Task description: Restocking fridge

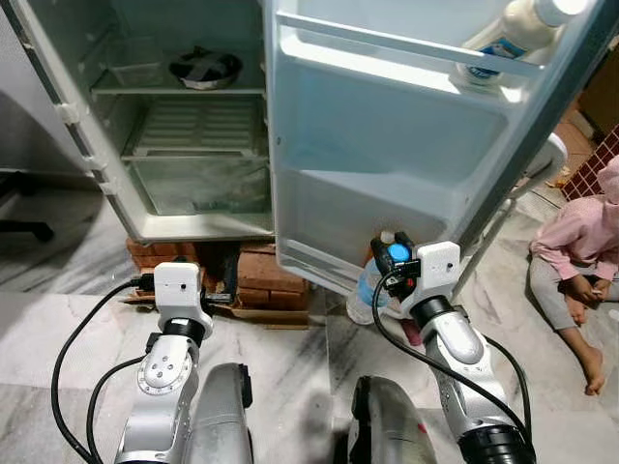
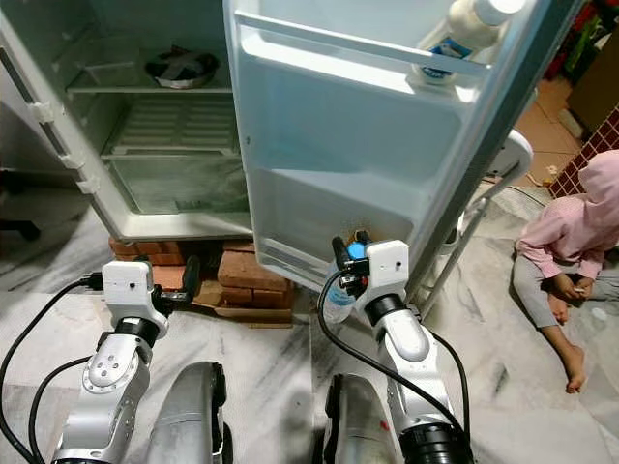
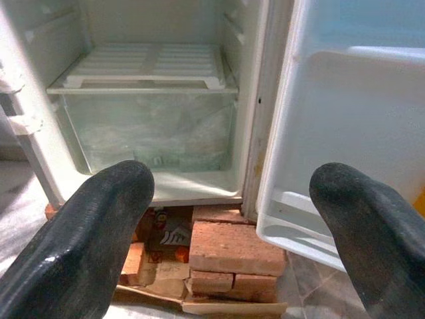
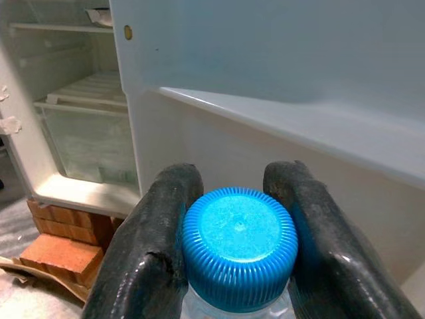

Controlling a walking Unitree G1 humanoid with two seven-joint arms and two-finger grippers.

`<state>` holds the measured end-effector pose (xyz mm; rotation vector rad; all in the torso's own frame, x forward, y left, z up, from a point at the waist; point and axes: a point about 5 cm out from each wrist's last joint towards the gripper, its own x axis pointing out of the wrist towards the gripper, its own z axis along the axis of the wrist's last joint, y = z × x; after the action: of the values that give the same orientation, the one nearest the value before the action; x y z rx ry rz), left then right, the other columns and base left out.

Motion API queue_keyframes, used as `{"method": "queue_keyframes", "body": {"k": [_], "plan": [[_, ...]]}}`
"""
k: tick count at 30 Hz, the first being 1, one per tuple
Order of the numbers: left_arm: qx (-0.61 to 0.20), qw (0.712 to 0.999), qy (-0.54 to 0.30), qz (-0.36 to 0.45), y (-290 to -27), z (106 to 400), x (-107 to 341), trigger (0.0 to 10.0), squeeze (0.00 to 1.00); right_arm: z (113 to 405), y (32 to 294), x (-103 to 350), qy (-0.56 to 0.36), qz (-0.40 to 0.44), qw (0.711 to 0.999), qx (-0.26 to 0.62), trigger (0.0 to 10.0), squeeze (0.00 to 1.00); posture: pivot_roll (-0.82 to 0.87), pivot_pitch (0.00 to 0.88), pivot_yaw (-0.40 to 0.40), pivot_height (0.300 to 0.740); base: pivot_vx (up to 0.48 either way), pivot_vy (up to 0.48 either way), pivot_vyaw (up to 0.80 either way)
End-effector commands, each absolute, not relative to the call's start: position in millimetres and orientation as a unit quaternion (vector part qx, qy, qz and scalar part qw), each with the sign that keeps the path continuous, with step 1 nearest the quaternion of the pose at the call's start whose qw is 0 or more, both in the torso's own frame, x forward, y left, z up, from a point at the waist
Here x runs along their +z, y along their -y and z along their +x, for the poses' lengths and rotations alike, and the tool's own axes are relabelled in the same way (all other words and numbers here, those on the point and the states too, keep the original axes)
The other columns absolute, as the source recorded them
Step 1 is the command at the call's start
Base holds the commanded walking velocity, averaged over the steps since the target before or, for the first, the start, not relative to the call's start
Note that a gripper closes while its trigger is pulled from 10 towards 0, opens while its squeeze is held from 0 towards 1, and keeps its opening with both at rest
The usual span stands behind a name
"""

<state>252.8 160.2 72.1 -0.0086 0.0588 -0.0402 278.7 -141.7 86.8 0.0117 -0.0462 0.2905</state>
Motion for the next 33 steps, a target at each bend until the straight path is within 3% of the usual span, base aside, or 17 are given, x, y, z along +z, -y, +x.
{"method": "queue_keyframes", "body": {"k": [1, 11, 18, 33], "plan": [[-0.023, 0.999, -0.024, 0.0, -160.6, 253.1, 74.0, 10.0, 0.0, 282.2, 142.2, 96.9, 0.047, 0.001, 0.988, 0.144, 10.0, 0.0, 0.09, 0.075, -0.045, 0.626, 0.266, 0.401, 0.0], [-0.031, 0.999, -0.02, 0.003, -158.6, 253.0, 74.3, 10.0, 0.0, 283.0, 143.5, 97.6, 0.048, -0.001, 0.989, 0.141, 10.0, 0.0, 0.08, 0.074, -0.044, 0.626, 0.287, 0.377, 0.0], [-0.032, 0.999, -0.025, 0.007, -158.3, 253.5, 72.9, 10.0, 0.0, 283.4, 144.5, 98.3, 0.051, -0.004, 0.989, 0.136, 10.0, 0.0, 0.08, 0.075, -0.041, 0.626, 0.371, 0.0, 0.0], [-0.037, 0.999, -0.028, 0.017, -158.9, 254.6, 72.6, 10.0, 0.0, 285.3, 150.3, 98.7, 0.054, -0.022, 0.993, 0.107, 10.0, 0.0, 0.09, 0.08, -0.036, 0.626, 0.0, 0.0, 0.0]]}}
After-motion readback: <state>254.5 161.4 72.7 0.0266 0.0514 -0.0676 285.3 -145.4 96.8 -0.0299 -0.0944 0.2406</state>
